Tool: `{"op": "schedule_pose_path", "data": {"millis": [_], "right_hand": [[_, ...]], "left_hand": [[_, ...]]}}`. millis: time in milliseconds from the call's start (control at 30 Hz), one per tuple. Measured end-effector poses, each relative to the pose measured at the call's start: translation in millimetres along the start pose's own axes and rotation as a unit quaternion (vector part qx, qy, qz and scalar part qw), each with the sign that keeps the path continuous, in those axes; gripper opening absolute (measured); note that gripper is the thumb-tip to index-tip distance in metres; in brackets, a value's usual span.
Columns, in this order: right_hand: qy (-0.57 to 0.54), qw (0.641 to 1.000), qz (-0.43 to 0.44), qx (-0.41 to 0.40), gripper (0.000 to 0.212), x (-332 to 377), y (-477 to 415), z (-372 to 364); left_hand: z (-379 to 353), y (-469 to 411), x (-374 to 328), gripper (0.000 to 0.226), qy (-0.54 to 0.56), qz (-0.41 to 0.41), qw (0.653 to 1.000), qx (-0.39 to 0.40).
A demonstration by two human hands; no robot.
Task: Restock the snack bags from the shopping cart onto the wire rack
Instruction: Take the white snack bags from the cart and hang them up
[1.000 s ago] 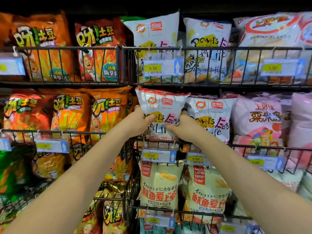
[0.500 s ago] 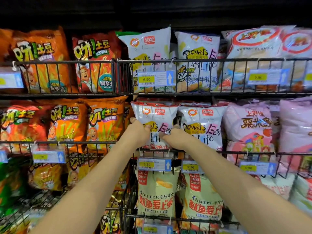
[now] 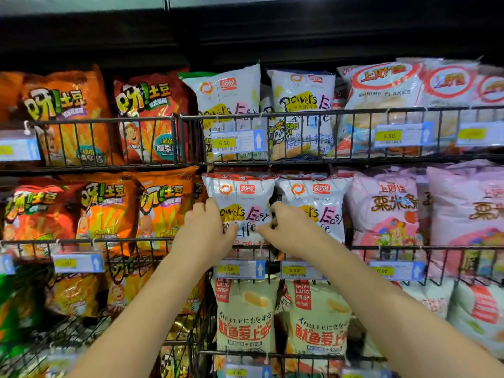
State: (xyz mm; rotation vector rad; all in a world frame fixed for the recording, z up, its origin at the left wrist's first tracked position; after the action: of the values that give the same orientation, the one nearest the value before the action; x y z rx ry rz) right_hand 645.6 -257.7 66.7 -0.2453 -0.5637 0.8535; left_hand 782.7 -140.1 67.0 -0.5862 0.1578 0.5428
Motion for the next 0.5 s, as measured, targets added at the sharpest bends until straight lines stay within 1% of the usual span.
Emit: {"op": "schedule_pose_path", "data": {"millis": [67, 133, 233, 333, 500], "right_hand": [[0.004, 1.0, 0.021, -0.022, 0.04, -2, 18, 11], [0.02, 0.998, 0.037, -0.052, 0.045, -7, 39, 23], [0.102, 0.993, 0.034, -0.058, 0.06, -22, 73, 42], [0.151, 0.987, -0.005, -0.059, 0.066, -46, 103, 57], [0.175, 0.978, -0.073, -0.086, 0.07, -90, 167, 69]], "left_hand": [[11, 14, -15, 0.07, -0.05, -0.034, 0.998, -0.009], [16, 24, -30, 0.068, -0.079, -0.064, 0.995, -0.007], [14, 38, -55, 0.066, -0.109, -0.103, 0.989, 0.01], [0, 52, -84, 0.068, -0.104, -0.15, 0.983, 0.032], [-42, 82, -130, 0.069, -0.061, -0.217, 0.97, 0.086]]}}
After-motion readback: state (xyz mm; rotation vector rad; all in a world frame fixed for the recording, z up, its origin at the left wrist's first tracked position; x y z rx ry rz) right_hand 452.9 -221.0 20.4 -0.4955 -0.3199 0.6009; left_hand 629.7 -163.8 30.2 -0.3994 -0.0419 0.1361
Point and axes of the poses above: each hand's wrist, its own y-axis away from the middle knuckle, its own z-axis out of the back of the hand, x = y × z, the point moved 4 cm from there along -y, towards the middle knuckle, and after that the axes turned 3 degrees about z, right-handed, at the moved point
